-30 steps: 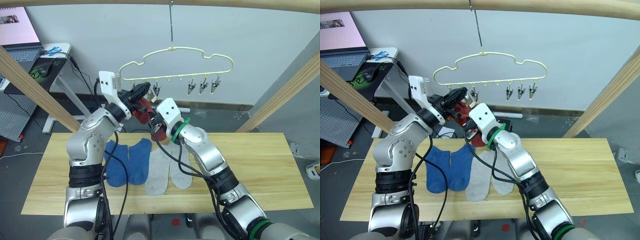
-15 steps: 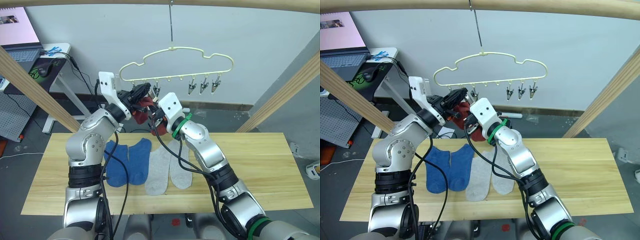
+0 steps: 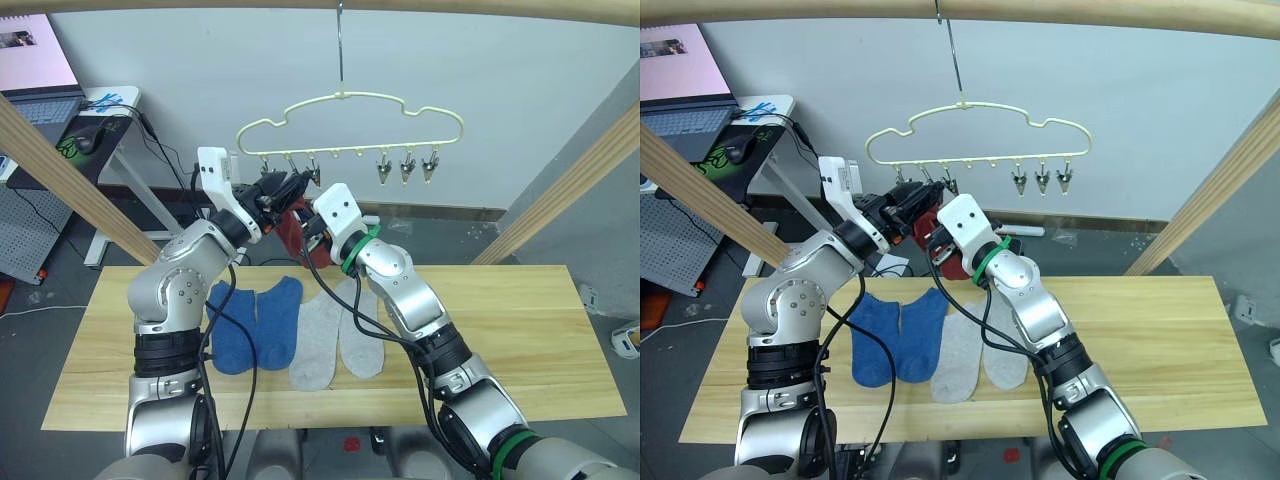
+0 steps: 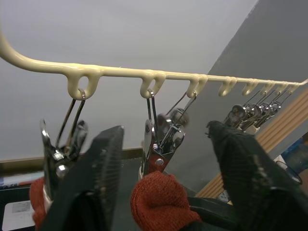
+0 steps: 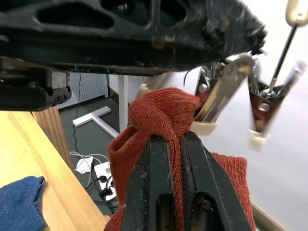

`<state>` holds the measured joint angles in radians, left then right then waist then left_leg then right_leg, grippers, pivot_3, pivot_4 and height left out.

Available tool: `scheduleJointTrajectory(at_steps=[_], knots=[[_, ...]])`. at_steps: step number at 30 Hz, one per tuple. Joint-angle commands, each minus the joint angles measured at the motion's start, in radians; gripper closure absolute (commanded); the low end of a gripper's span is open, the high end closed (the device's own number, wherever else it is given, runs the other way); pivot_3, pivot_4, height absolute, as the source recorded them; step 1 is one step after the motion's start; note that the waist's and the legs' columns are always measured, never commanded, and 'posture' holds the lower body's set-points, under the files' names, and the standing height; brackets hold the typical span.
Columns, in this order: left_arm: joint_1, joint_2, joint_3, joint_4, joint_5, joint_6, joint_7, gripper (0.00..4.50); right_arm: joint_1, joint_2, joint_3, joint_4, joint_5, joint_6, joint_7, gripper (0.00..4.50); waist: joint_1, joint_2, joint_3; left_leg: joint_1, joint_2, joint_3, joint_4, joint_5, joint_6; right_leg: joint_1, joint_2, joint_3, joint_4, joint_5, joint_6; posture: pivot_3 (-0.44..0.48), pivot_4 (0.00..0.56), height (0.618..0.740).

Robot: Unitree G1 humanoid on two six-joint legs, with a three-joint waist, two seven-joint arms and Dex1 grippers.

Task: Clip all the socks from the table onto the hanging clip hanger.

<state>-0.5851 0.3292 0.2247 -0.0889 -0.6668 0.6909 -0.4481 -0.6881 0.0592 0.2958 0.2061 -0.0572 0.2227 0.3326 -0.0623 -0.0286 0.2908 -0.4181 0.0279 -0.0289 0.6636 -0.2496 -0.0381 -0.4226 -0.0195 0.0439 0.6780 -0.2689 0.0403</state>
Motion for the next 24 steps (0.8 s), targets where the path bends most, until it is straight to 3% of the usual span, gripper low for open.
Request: scheduleJointTrajectory(at_steps=[1,6,13,24], knots=[[0.011,0.016,0.006,-0.064,-0.018,-0.004,-0.012,1.07,-0.024,0.017,-0.008,-0.01,0.006,-0.029,-0.002,4.5,0.001,0.0,0.0,0.0,0.0,0.0,0.0,0.0,0.0,0.0,0.0,0.0,0.0,0.0,0.0,-0.058,0.296,0.74],[0.036,0.04,-0.006,-0.083,0.001,-0.016,-0.031,1.07,-0.024,0.023,-0.015,-0.005,0.013,-0.024,-0.003,4.5,0.002,0.0,0.0,0.0,0.0,0.0,0.0,0.0,0.0,0.0,0.0,0.0,0.0,0.0,0.0,-0.057,0.294,0.74],[0.062,0.067,-0.015,-0.091,0.022,-0.036,-0.052,1.04,0.001,0.01,-0.007,-0.036,0.015,0.01,0.017,2.29,0.002,0.0,0.0,0.0,0.0,0.0,0.0,0.0,0.0,0.0,0.0,0.0,0.0,0.0,0.0,-0.061,0.285,0.74],[0.141,0.11,-0.041,-0.135,0.079,-0.105,-0.099,1.04,0.176,-0.108,0.03,-0.277,0.015,0.138,0.107,2.29,0.004,0.0,0.0,0.0,0.0,0.0,-0.001,0.0,-0.001,0.0,-0.001,0.0,0.0,0.0,0.0,-0.062,0.251,0.74]])
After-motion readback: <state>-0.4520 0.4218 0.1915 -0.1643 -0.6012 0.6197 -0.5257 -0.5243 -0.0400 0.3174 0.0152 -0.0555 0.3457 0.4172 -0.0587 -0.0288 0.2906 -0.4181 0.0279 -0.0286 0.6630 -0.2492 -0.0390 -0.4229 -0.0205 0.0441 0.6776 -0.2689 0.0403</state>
